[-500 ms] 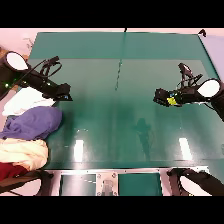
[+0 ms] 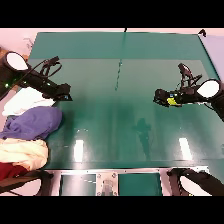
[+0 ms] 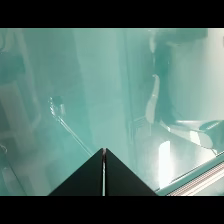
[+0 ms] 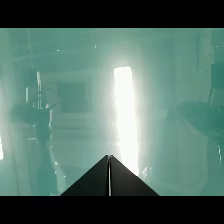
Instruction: Fold the shirts.
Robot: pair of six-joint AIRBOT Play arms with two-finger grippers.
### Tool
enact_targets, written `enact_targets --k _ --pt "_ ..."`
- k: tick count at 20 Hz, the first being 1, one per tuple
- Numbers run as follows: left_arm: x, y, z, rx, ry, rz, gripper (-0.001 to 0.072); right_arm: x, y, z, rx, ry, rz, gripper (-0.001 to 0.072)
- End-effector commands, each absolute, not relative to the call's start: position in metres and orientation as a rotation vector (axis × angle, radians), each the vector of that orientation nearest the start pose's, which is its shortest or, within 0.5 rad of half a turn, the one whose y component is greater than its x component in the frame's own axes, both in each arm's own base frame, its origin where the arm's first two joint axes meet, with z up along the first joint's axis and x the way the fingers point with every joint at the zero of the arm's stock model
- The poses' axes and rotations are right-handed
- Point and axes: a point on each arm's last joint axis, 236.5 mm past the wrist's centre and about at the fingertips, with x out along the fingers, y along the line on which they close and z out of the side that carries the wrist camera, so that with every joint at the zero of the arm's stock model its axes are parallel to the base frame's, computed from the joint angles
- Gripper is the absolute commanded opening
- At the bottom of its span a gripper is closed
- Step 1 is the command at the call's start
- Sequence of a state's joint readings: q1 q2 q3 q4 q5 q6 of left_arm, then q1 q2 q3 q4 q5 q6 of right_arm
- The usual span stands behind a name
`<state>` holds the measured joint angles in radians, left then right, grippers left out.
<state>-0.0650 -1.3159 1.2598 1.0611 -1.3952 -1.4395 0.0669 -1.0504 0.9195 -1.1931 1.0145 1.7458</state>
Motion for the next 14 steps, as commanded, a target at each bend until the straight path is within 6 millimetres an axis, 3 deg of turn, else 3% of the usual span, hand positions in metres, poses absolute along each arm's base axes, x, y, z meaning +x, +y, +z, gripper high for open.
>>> enact_targets --k 1,6,12,14 --pt "0.347 -0.136 0.047 -0.284 1.398 -0.489 0.0019 0.345 0.098 0.028 0.478 1.167 0.129 0.0018" --pt "0.352 -0.136 0.047 -0.286 1.377 -0.482 0.0019 0.351 0.097 0.031 0.482 1.139 0.127 0.0018" --pt "0.409 -0.133 0.062 -0.323 1.139 -0.412 0.0019 0.352 0.097 0.031 0.482 1.135 0.126 0.0018" --pt "0.415 -0.13 0.062 -0.314 1.116 -0.397 0.0019 0.354 0.096 0.032 0.483 1.126 0.125 0.0018"
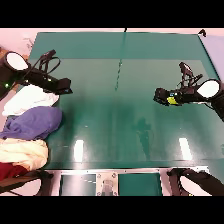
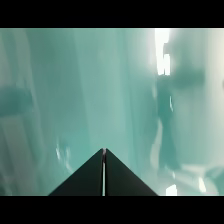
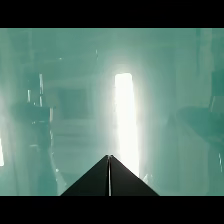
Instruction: Fold the shirts.
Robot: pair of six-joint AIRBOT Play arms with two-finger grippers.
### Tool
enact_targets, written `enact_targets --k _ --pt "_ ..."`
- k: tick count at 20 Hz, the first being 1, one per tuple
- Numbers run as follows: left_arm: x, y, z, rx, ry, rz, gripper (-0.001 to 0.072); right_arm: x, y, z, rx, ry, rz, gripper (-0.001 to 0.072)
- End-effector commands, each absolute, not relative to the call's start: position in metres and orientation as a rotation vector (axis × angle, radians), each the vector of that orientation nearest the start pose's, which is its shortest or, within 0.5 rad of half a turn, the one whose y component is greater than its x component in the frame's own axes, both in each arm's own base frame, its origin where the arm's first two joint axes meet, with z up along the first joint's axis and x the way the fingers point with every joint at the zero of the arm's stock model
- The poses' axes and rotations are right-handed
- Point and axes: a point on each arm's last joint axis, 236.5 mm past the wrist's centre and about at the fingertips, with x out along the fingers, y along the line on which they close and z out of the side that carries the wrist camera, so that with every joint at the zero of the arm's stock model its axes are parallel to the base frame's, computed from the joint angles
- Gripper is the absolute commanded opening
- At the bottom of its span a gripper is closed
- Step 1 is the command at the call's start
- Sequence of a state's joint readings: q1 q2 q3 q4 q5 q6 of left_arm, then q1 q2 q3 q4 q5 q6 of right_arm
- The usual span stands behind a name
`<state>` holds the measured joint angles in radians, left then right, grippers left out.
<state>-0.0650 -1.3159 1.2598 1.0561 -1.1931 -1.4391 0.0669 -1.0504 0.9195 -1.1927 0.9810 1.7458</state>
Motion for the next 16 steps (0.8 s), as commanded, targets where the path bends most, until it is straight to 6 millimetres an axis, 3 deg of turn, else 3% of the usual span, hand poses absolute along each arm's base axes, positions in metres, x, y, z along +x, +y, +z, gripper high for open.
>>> enact_targets --k 1,3,5,8,9,12,14,15,16 --pt "0.417 -0.126 0.061 -0.299 1.107 -0.384 0.0019 0.354 0.096 0.031 0.483 1.127 0.125 0.0018" --pt "0.423 -0.106 0.054 -0.208 1.095 -0.327 0.0025 0.353 0.096 0.029 0.483 1.129 0.123 0.0018" --pt "0.42 -0.061 0.038 -0.026 1.14 -0.196 0.0704 0.353 0.096 0.028 0.482 1.133 0.121 0.002" --pt "0.402 0.021 0.02 0.221 1.231 0.08 0.072 0.354 0.095 0.028 0.483 1.126 0.121 0.0198" --pt "0.4 0.039 0.014 0.277 1.236 0.136 0.072 0.356 0.095 0.029 0.484 1.119 0.12 0.0201" --pt "0.41 0.039 -0.018 0.332 1.186 0.106 0.072 0.359 0.095 0.03 0.486 1.104 0.118 0.0201" --pt "0.412 0.038 -0.05 0.364 1.203 0.078 0.072 0.359 0.095 0.03 0.486 1.105 0.118 0.02" --pt "0.407 0.04 -0.068 0.387 1.25 0.07 0.0672 0.358 0.095 0.03 0.486 1.105 0.118 0.0198" --pt "0.402 0.043 -0.084 0.404 1.299 0.07 0.0482 0.359 0.095 0.03 0.486 1.105 0.118 0.0193"
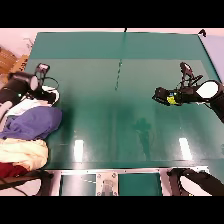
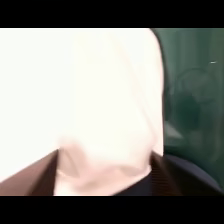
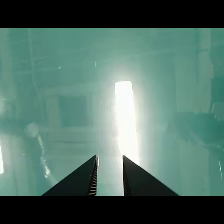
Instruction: Fold the shirts.
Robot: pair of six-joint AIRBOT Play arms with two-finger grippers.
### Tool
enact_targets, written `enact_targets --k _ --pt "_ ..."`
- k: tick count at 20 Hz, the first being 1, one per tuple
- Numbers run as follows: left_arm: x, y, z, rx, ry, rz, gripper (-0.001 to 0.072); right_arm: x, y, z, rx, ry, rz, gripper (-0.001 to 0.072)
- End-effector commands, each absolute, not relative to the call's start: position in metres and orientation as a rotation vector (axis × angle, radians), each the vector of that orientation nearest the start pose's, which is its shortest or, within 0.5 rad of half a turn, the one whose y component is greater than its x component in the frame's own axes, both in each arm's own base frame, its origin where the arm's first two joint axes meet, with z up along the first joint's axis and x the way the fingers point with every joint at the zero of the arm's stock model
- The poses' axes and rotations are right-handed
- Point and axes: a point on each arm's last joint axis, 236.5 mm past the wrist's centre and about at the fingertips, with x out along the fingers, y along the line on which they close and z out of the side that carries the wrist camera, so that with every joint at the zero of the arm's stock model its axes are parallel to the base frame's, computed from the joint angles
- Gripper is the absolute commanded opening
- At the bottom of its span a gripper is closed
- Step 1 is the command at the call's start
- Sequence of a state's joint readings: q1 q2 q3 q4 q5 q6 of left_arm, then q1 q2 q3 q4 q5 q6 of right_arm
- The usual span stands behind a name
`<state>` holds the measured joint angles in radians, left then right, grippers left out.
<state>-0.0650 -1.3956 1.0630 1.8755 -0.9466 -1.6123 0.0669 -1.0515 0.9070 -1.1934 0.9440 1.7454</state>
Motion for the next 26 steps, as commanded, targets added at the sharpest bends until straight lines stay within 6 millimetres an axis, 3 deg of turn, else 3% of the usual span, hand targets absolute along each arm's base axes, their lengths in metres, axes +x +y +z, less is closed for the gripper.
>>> enact_targets --k 1,2,4,5,6,8,12,15,18,21,22,23,24,25,26 --pt "0.396 0.047 -0.096 0.433 1.347 0.068 0.021 0.359 0.095 0.03 0.486 1.105 0.118 0.0193" --pt "0.393 0.051 -0.102 0.463 1.371 0.066 0.0029 0.358 0.095 0.03 0.486 1.106 0.118 0.0193" --pt "0.402 0.053 -0.095 0.492 1.348 0.062 0.0019 0.356 0.095 0.029 0.485 1.117 0.12 0.0189" --pt "0.41 0.052 -0.084 0.474 1.334 0.072 0.0018 0.354 0.095 0.028 0.484 1.126 0.12 0.0132" --pt "0.416 0.047 -0.07 0.436 1.324 0.075 0.0019 0.352 0.095 0.027 0.482 1.134 0.121 0.0029" --pt "0.43 0.019 -0.039 0.351 1.308 -0.004 0.0018 0.351 0.09 0.026 0.472 1.141 0.11 0.0017" --pt "0.442 -0.089 0.026 0.257 1.23 -0.292 0.0019 0.344 0.073 0.032 0.492 1.181 0.077 0.0017" --pt "0.433 -0.199 0.066 0.23 1.106 -0.524 0.0019 0.346 0.05 0.042 0.494 1.147 0.049 0.0017" --pt "0.397 -0.311 0.079 0.175 1.017 -0.764 0.0019 0.341 0.026 0.042 0.517 1.157 0.003 0.0016" --pt "0.36 -0.387 0.066 0.166 0.994 -0.926 0.0021 0.336 0.008 0.04 0.535 1.167 -0.034 0.0017" --pt "0.351 -0.403 0.057 0.167 0.999 -0.952 0.008 0.336 0.004 0.04 0.541 1.164 -0.044 0.0017" --pt "0.344 -0.414 0.048 0.176 1.006 -0.969 0.0475 0.336 0.001 0.04 0.545 1.162 -0.05 0.0036" --pt "0.342 -0.417 0.046 0.172 1.013 -0.969 0.072 0.336 0.001 0.04 0.547 1.161 -0.052 0.0183" --pt "0.346 -0.412 0.046 0.183 1.012 -0.959 0.0716 0.336 0.0 0.039 0.547 1.164 -0.052 0.0325" --pt "0.354 -0.4 0.049 0.202 1.018 -0.937 0.0716 0.335 0.0 0.039 0.532 1.166 -0.043 0.0355"
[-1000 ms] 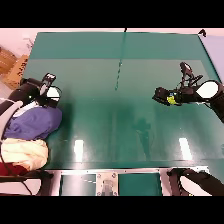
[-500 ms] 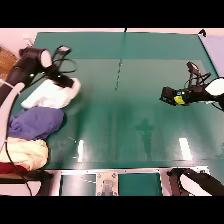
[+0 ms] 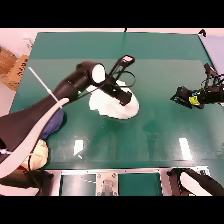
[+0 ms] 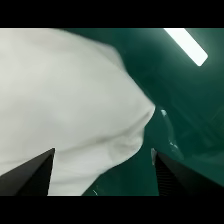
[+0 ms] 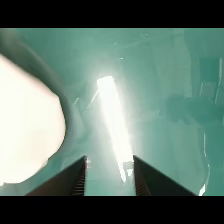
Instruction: Fold the shirts.
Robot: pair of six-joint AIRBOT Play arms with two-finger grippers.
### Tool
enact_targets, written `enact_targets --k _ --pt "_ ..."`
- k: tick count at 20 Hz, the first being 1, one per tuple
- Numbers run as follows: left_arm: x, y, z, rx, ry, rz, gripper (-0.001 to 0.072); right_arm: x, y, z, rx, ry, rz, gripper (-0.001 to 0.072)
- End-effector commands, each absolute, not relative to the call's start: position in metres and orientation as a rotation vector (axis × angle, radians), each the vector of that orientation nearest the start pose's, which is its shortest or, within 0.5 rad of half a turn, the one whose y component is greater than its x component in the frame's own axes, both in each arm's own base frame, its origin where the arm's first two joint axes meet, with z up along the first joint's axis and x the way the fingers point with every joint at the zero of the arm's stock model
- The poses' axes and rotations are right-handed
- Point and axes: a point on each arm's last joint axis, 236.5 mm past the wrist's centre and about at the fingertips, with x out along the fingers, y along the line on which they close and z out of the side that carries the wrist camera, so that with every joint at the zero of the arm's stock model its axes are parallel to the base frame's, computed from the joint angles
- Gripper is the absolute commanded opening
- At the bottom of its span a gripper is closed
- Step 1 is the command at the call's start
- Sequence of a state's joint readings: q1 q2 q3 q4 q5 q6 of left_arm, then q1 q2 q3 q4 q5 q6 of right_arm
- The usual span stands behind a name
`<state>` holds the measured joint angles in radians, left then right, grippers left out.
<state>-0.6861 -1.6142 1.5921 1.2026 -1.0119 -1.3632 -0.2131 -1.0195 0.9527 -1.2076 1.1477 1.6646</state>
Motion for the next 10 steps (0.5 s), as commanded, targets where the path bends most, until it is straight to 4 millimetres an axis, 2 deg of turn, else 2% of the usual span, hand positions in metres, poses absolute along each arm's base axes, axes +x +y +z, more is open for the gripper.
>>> enact_targets --k 1,3,6,8,10 --pt "0.365 -0.383 0.051 0.214 1.037 -0.896 0.0716 0.333 0.0 0.037 0.528 1.178 -0.038 0.0355" --pt "0.394 -0.334 0.05 0.175 1.107 -0.754 0.0716 0.327 0.002 0.027 0.535 1.213 -0.04 0.0354" --pt "0.433 -0.252 0.034 0.06 1.195 -0.578 0.0716 0.315 0.015 -0.006 0.598 1.298 -0.024 0.0352" --pt "0.456 -0.205 0.02 -0.047 1.202 -0.474 0.0716 0.31 0.041 -0.027 0.67 1.331 0.064 0.0353" --pt "0.471 -0.18 0.002 -0.194 1.182 -0.421 0.0716 0.309 0.072 -0.046 0.735 1.33 0.148 0.0358"
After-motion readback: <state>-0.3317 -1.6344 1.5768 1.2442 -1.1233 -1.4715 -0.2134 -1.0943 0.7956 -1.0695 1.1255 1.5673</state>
